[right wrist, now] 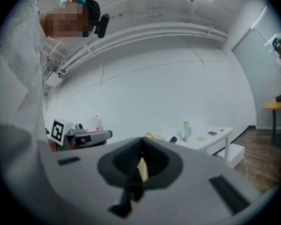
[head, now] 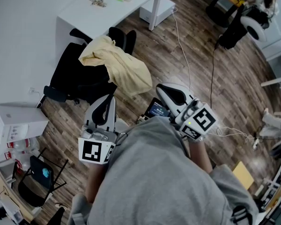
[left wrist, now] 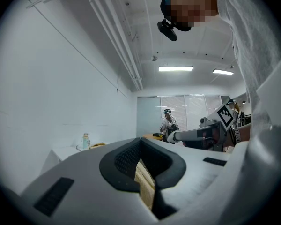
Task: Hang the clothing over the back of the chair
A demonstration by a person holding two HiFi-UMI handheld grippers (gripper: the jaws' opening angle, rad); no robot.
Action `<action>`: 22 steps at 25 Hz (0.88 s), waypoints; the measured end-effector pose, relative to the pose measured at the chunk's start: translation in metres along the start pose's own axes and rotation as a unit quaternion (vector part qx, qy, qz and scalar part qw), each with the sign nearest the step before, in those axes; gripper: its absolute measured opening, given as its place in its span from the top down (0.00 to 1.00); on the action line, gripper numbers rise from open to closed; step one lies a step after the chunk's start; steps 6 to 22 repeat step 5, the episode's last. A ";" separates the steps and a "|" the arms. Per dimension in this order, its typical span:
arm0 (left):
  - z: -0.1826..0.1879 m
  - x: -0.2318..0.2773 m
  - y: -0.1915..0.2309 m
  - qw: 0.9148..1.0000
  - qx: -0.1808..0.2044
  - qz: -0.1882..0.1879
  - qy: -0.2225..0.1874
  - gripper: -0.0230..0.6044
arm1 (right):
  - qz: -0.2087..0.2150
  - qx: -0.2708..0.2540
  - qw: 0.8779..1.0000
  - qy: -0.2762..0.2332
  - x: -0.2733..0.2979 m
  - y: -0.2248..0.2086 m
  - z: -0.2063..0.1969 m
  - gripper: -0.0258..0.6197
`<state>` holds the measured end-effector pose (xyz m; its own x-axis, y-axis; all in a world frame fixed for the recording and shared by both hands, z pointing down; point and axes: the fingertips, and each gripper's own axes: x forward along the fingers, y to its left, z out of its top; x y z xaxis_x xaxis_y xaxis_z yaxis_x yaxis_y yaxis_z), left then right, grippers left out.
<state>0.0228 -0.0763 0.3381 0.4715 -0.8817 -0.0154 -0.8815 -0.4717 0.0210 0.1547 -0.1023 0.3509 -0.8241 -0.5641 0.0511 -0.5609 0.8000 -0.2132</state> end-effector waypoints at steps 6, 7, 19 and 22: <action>0.001 -0.002 -0.002 1.000 -0.002 0.000 -0.001 0.91 | -0.002 0.001 1.000 0.002 -0.002 0.002 -0.001 0.91; 0.001 -0.002 -0.002 1.000 -0.002 0.000 -0.001 0.91 | -0.002 0.001 1.000 0.002 -0.002 0.002 -0.001 0.91; 0.001 -0.002 -0.002 1.000 -0.002 0.000 -0.001 0.91 | -0.002 0.001 1.000 0.002 -0.002 0.002 -0.001 0.91; 0.001 -0.002 -0.002 1.000 -0.002 0.000 -0.001 0.91 | -0.002 0.001 1.000 0.002 -0.002 0.002 -0.001 0.91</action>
